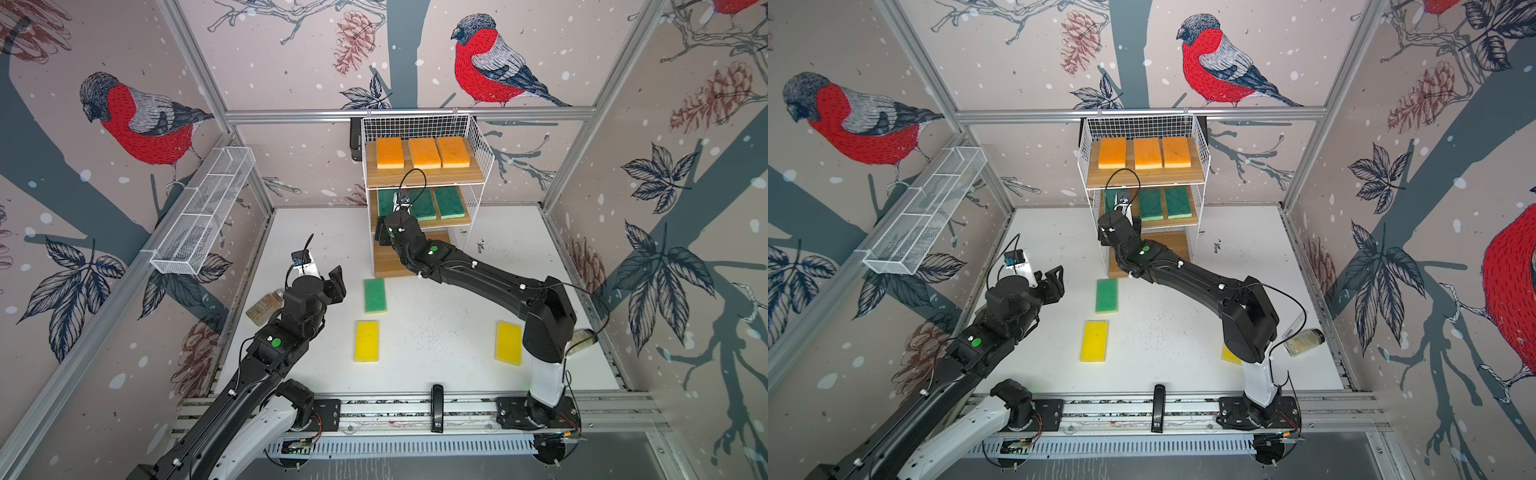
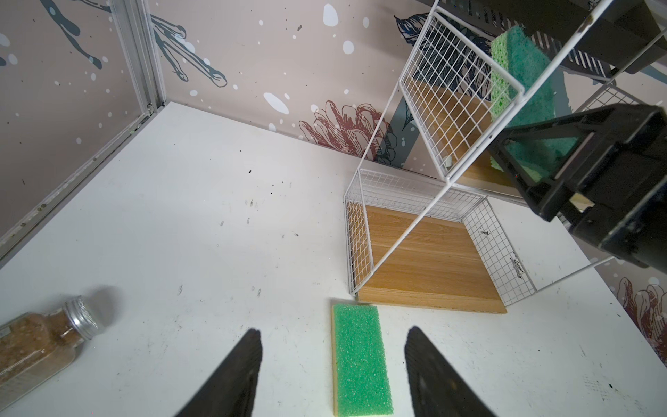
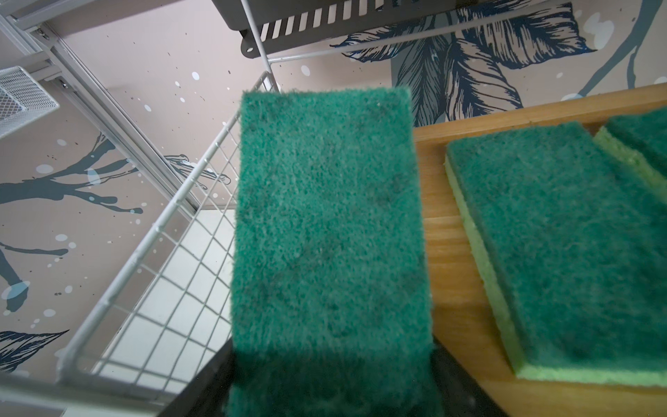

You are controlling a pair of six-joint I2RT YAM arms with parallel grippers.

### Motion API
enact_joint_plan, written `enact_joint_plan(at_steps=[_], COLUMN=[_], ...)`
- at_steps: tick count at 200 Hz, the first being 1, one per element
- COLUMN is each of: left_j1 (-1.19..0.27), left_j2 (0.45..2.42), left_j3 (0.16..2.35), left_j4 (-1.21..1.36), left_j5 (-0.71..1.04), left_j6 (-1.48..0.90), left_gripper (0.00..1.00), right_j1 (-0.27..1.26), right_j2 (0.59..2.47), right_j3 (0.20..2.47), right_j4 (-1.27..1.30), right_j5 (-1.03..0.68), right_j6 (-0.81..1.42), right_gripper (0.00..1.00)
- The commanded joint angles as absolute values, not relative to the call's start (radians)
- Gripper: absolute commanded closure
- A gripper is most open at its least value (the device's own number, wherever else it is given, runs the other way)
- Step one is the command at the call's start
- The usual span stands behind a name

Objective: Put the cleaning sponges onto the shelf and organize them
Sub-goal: 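Lower the pad beside the other two pads and open the right gripper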

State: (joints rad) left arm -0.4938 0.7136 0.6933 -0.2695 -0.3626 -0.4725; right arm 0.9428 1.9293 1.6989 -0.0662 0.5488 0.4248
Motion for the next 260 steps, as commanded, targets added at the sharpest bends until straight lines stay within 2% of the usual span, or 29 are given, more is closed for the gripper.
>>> enact_joint_plan(at_steps=[1, 221, 260], left_j1=[-0.492, -0.491, -0.491], left_j2=[0.716, 0.694, 0.693], left_j3=[0.696, 0.691, 0.691], left_j4=[-0.233, -0.242, -0.244], left_j5=[-0.355, -0.345, -0.340], left_j6=[-0.468, -0.468, -0.471], left_gripper=[0.36, 0.36, 0.36], right_j1=[0.943, 0.940, 0.941], right_j2=[1.939, 2.045, 2.049], right_j3=[1.715, 1.834, 1.848], right_j4=[-0.063, -0.185, -0.209], right_j5=[0.563, 0.652, 0.648], right_j6=[0.414, 0.436, 0.448], right_gripper=[0.29, 0.27, 0.23])
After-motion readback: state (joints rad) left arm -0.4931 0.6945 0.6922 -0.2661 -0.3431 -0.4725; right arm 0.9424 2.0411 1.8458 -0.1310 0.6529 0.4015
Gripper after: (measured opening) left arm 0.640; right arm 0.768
